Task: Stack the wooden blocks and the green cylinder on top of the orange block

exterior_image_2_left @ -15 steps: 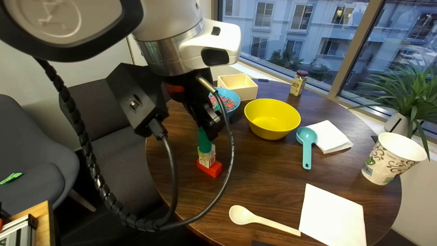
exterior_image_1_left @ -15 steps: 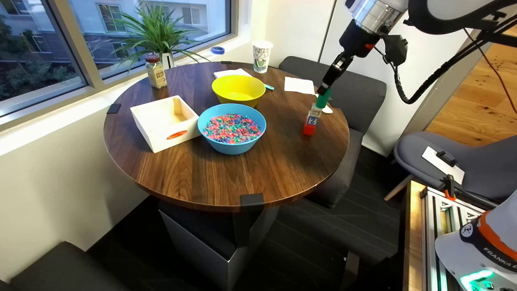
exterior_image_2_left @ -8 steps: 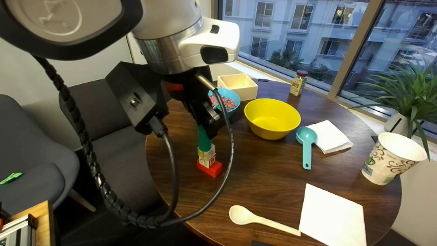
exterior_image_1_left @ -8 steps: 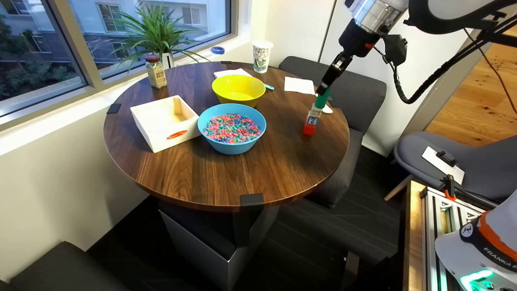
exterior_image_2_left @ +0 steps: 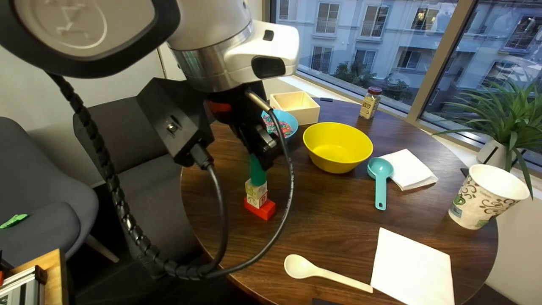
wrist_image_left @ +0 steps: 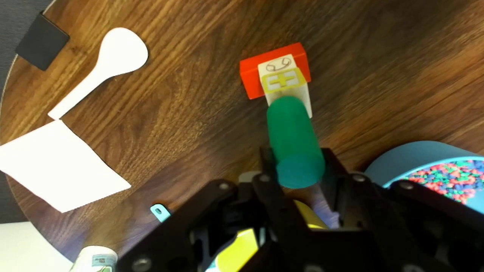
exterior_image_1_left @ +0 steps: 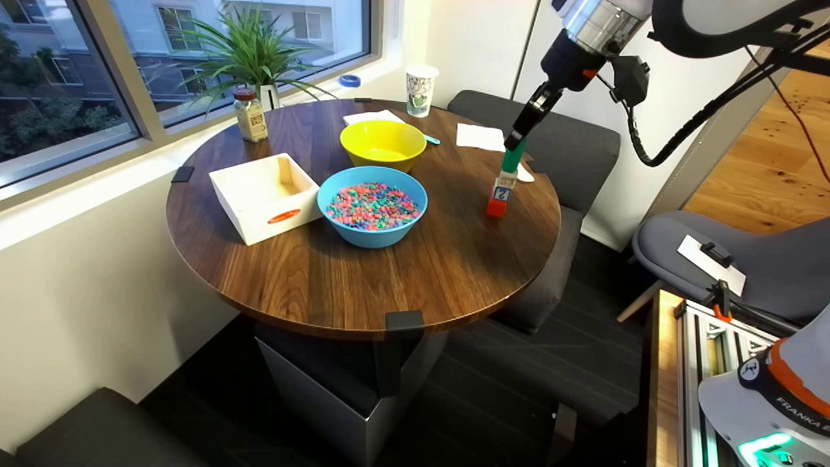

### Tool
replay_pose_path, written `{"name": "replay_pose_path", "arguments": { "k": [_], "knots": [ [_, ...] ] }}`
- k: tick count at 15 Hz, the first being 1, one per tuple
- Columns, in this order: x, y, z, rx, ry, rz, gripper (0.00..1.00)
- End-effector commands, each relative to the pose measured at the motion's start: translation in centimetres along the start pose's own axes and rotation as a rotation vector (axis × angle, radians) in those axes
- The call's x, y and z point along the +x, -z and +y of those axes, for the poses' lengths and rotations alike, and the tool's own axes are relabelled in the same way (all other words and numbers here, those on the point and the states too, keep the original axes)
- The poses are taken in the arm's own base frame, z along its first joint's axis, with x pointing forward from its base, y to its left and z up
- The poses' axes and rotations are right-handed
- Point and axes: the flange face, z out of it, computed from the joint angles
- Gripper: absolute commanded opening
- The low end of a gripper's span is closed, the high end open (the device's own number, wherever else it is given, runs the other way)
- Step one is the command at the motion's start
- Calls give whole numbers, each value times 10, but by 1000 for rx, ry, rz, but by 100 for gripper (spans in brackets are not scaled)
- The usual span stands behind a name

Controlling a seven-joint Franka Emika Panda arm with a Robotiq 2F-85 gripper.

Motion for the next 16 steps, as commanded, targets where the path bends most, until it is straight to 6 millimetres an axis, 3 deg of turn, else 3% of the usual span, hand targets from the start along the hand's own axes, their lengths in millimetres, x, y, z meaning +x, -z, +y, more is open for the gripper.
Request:
{"name": "replay_pose_path", "arguments": {
  "k": [1, 16],
  "knots": [
    [1, -4, -2, 18, 9, 11, 10],
    [1, 1, -3, 15, 15, -1, 10]
  ]
}}
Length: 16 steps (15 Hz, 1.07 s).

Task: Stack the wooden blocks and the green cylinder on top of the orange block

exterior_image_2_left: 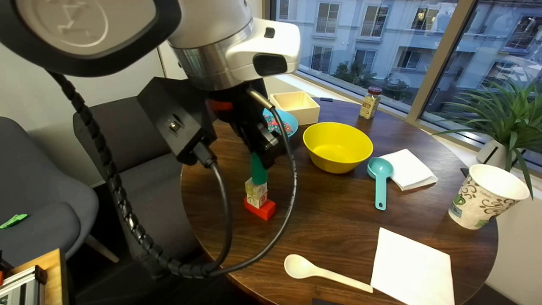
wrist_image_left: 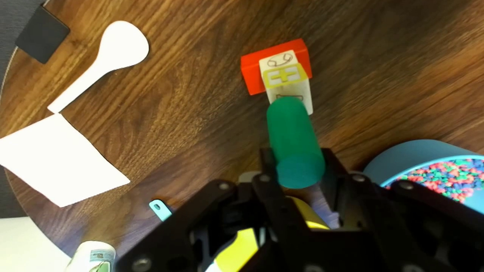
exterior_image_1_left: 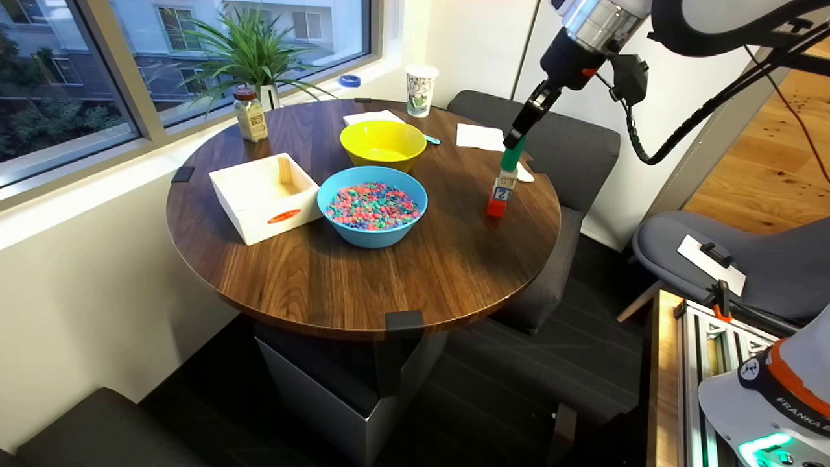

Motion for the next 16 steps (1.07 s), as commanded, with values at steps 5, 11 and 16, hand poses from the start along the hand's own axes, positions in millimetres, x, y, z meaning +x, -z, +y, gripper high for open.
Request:
{"name": "replay_pose_path", "arguments": {
  "k": [5, 11, 16],
  "knots": [
    [-1, 0, -4, 19, -2, -14, 10],
    [-2, 1, -3, 16, -6, -28, 10],
    [-3, 1, -4, 19, -8, -34, 10]
  ]
}}
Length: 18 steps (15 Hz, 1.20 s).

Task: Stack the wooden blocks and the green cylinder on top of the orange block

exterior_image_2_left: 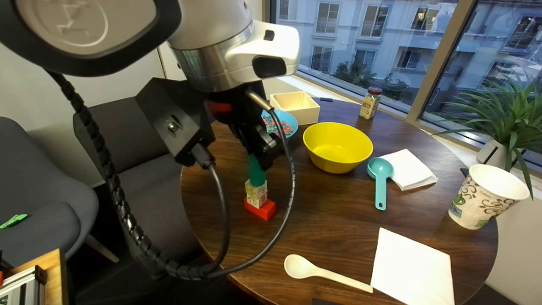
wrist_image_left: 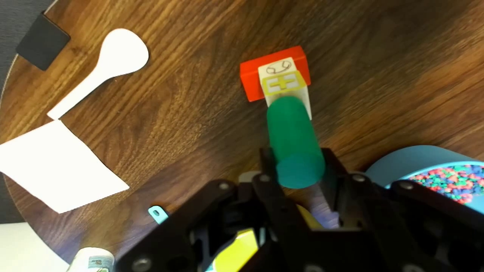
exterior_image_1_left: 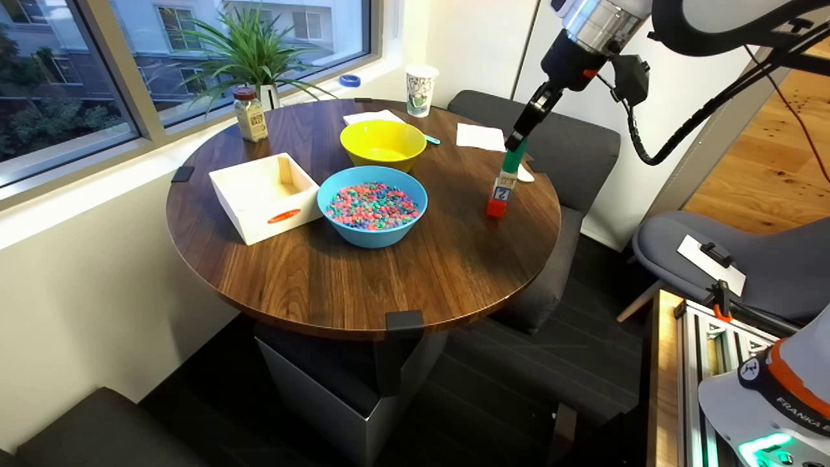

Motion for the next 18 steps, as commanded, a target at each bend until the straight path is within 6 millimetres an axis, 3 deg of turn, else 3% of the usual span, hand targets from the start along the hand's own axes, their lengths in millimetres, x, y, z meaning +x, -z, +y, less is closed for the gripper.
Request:
{"name": "replay_pose_path", "arguments": {
  "k": [1, 18],
  "knots": [
    [-2, 2, -4, 17, -7, -17, 10],
    [-5, 3, -5, -2, -18, -22, 10]
  ]
}}
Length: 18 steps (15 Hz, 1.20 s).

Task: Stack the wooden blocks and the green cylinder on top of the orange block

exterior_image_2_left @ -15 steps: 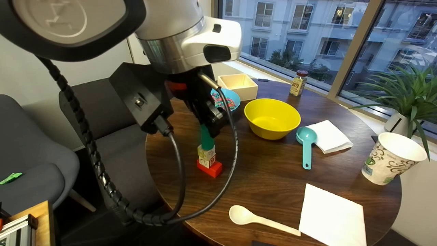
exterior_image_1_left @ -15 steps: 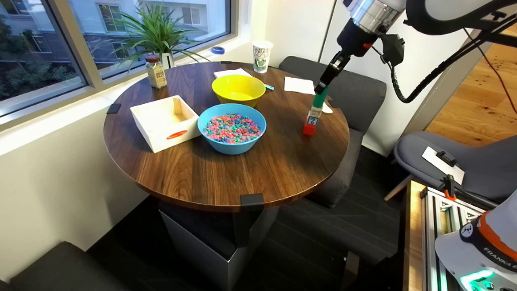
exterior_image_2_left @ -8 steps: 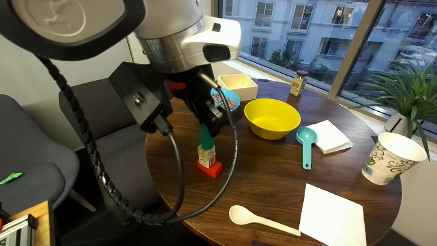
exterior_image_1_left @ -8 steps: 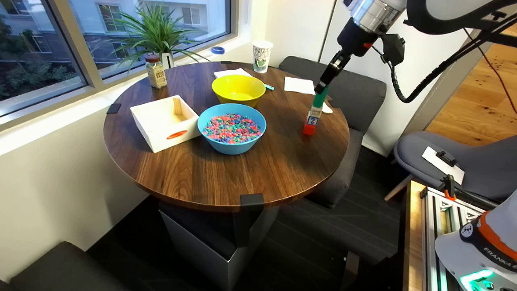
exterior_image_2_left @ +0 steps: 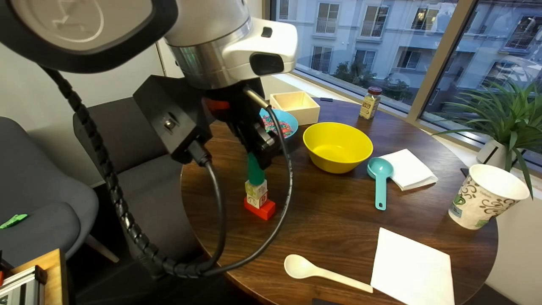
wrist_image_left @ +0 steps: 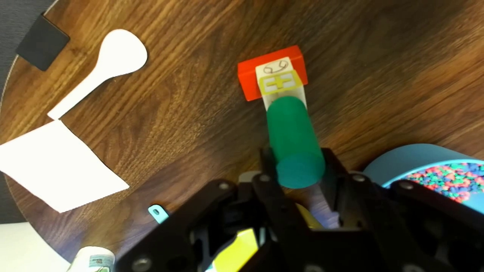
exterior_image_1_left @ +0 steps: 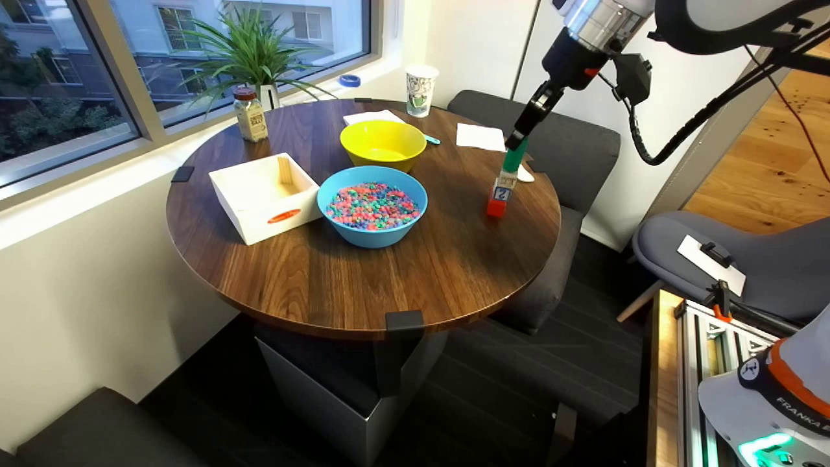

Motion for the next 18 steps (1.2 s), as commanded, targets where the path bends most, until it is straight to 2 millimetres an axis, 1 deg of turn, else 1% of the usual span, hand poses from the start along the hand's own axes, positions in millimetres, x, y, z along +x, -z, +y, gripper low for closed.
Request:
{"name": "replay_pose_path", "arguments": {
  "k": [1, 17, 18],
  "knots": [
    [-5, 0, -2, -2, -14, -21, 10],
    [-6, -3, -2, -9, -17, -28, 10],
    [-6, -3, -2, -11, -17, -27, 50]
  ]
}}
